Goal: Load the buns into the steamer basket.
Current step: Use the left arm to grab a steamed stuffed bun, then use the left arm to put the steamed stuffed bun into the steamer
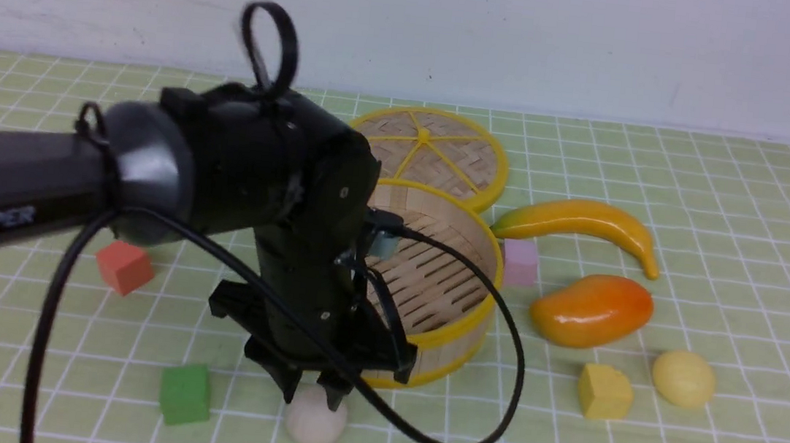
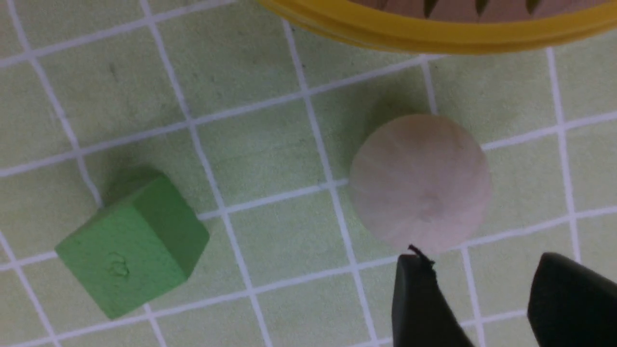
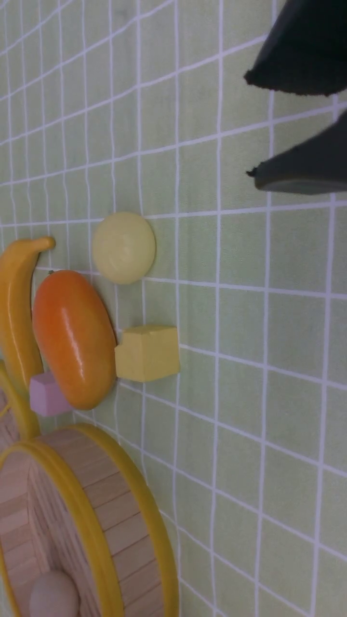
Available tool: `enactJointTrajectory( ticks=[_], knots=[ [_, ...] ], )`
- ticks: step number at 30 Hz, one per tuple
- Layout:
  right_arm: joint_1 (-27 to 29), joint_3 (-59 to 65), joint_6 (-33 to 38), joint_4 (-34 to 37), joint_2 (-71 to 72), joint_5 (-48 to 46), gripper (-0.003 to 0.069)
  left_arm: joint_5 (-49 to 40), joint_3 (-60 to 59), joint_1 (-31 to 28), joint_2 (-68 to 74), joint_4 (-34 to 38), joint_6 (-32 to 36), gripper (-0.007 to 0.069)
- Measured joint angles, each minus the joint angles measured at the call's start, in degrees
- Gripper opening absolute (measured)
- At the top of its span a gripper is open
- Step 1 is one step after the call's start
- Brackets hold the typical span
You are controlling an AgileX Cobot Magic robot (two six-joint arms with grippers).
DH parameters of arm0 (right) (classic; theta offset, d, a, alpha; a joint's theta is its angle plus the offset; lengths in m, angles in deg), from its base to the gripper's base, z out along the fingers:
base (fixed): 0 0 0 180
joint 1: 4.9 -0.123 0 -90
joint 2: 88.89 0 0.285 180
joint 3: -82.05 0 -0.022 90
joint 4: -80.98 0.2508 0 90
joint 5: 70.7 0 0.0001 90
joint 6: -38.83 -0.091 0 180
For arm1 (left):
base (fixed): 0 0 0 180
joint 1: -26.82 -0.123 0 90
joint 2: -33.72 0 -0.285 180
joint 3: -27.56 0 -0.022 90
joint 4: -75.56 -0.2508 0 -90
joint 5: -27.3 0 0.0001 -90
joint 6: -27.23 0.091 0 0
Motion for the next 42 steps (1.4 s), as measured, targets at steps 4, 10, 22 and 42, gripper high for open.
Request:
enactJointTrajectory(
  ticks=[4, 10, 22, 42],
  knots=[
    [0.0, 0.0, 0.0, 0.0, 0.0, 0.0, 0.024, 1.68, 0.0, 0.0, 2.61, -1.18, -0.05, 0.0317],
    [0.0, 0.0, 0.0, 0.0, 0.0, 0.0, 0.024, 5.16, 0.0, 0.0, 4.01, -1.69, -0.05, 0.0265],
    [0.0, 0.0, 0.0, 0.0, 0.0, 0.0, 0.024, 5.61, 0.0, 0.0, 5.37, -1.8, 0.01, 0.006],
    [0.0, 0.0, 0.0, 0.0, 0.0, 0.0, 0.024, -1.54, 15.36, -1.98, -5.81, 3.99, 13.16, -0.0013]
  ],
)
